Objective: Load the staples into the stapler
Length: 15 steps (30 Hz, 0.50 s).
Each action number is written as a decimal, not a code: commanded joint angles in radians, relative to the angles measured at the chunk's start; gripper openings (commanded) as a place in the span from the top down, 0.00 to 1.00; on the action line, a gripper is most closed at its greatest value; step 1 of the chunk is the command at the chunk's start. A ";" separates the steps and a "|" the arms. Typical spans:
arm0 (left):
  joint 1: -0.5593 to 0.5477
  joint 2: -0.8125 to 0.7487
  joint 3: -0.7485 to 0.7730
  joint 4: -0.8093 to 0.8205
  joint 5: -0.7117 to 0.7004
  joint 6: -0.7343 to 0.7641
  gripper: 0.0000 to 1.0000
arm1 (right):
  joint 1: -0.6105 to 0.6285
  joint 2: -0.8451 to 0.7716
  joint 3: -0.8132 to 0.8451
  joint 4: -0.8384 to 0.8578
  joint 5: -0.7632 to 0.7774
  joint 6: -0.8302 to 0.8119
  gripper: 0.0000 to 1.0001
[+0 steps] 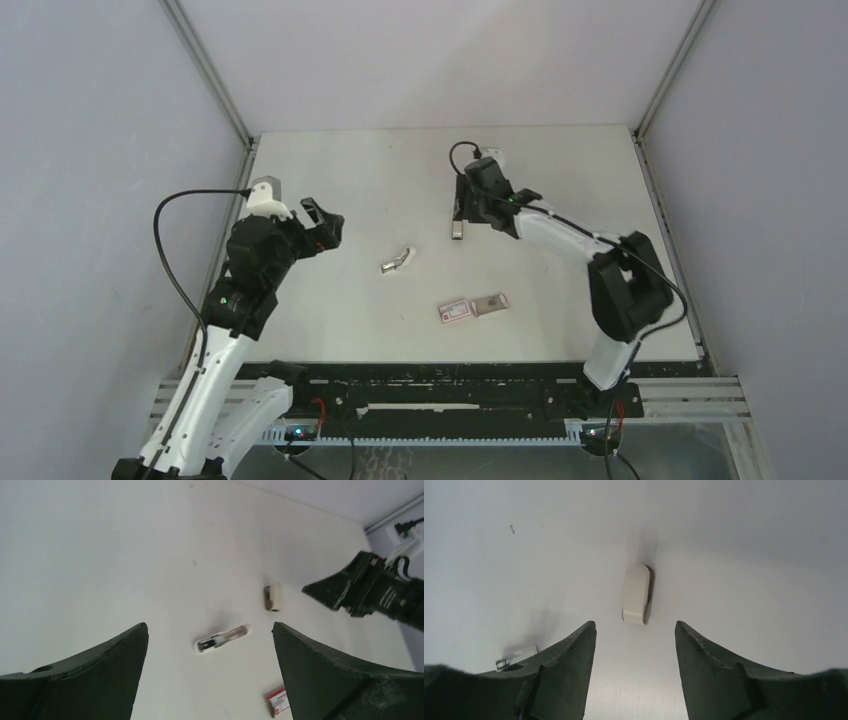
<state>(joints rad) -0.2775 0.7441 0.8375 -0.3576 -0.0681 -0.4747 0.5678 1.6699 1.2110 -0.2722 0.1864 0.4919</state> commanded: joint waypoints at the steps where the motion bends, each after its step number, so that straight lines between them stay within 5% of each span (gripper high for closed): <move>1: 0.072 -0.037 0.001 -0.141 0.043 0.112 0.03 | 0.031 0.179 0.236 -0.176 0.094 0.051 0.42; 8: 0.112 -0.112 -0.022 -0.140 0.036 0.119 0.03 | 0.056 0.412 0.514 -0.353 0.189 0.066 0.41; 15: 0.199 -0.123 -0.040 -0.118 0.127 0.101 0.03 | 0.072 0.472 0.552 -0.384 0.229 0.076 0.47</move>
<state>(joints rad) -0.1230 0.6250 0.8299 -0.5034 -0.0170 -0.3813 0.6304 2.1365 1.7180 -0.6094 0.3546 0.5430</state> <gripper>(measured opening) 0.972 0.548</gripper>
